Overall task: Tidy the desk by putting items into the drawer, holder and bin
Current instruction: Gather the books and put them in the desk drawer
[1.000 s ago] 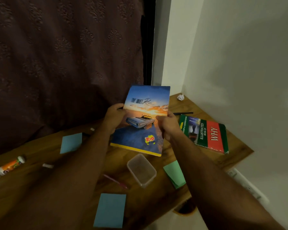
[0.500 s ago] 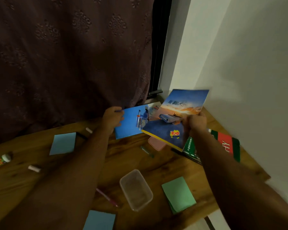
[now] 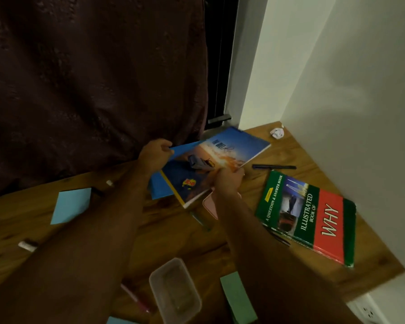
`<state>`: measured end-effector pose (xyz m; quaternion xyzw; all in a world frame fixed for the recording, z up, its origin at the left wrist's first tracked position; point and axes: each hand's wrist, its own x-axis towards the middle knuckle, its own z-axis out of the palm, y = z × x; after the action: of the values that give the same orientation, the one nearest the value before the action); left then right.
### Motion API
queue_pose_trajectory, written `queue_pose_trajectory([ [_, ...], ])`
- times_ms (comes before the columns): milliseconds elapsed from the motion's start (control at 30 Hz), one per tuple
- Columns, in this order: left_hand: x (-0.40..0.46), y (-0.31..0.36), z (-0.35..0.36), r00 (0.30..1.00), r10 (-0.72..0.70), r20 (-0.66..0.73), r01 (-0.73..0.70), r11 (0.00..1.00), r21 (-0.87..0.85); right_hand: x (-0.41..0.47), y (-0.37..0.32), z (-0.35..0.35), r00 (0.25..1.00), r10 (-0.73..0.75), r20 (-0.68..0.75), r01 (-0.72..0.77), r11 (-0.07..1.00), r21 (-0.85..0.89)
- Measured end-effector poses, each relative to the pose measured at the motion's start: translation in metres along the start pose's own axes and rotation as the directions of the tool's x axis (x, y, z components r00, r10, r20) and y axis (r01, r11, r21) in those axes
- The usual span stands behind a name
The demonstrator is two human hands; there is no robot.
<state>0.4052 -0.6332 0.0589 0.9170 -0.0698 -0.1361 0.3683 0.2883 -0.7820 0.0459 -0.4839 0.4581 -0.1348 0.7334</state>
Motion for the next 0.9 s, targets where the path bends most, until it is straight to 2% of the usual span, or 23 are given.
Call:
queue_pose_trajectory([
  [100, 0.006, -0.011, -0.001, 1.0, -0.002, -0.013, 0.002, 1.0, 0.005, 0.019, -0.02, -0.013, 0.98, -0.168, -0.108, 0.164, 0.985, -0.044],
  [200, 0.007, -0.023, 0.01, 0.999, -0.045, 0.03, 0.044, 0.998, 0.036, 0.039, -0.039, -0.032, 0.97, -0.214, -0.118, 0.209, 0.977, -0.053],
  [267, 0.005, -0.03, 0.021, 0.993, -0.057, 0.105, 0.041, 0.988, 0.147, 0.042, -0.044, -0.043, 0.958, -0.25, -0.139, 0.241, 0.967, -0.079],
  [333, 0.0, -0.036, 0.035, 0.974, -0.039, 0.222, -0.027, 0.958, 0.287, 0.047, -0.039, -0.051, 0.945, -0.26, -0.201, 0.245, 0.965, -0.095],
  [400, -0.008, -0.041, 0.048, 0.953, 0.007, 0.301, -0.149, 0.879, 0.454, 0.047, -0.033, -0.055, 0.945, -0.239, -0.222, 0.22, 0.97, -0.105],
  [500, -0.018, -0.042, 0.058, 0.95, 0.067, 0.305, -0.247, 0.76, 0.601, 0.045, -0.033, -0.057, 0.95, -0.234, -0.208, 0.217, 0.971, -0.103],
  [667, -0.018, -0.038, 0.056, 0.938, 0.111, 0.33, -0.302, 0.73, 0.614, 0.041, -0.036, -0.056, 0.974, -0.188, -0.128, 0.177, 0.98, -0.094],
  [767, -0.022, -0.031, 0.056, 0.924, 0.11, 0.365, -0.337, 0.685, 0.646, 0.04, -0.038, -0.058, 0.981, -0.168, -0.101, 0.155, 0.979, -0.132],
  [900, -0.032, -0.021, 0.06, 0.916, 0.112, 0.385, -0.366, 0.623, 0.691, 0.04, -0.04, -0.067, 0.979, -0.185, -0.085, 0.177, 0.98, -0.094],
])
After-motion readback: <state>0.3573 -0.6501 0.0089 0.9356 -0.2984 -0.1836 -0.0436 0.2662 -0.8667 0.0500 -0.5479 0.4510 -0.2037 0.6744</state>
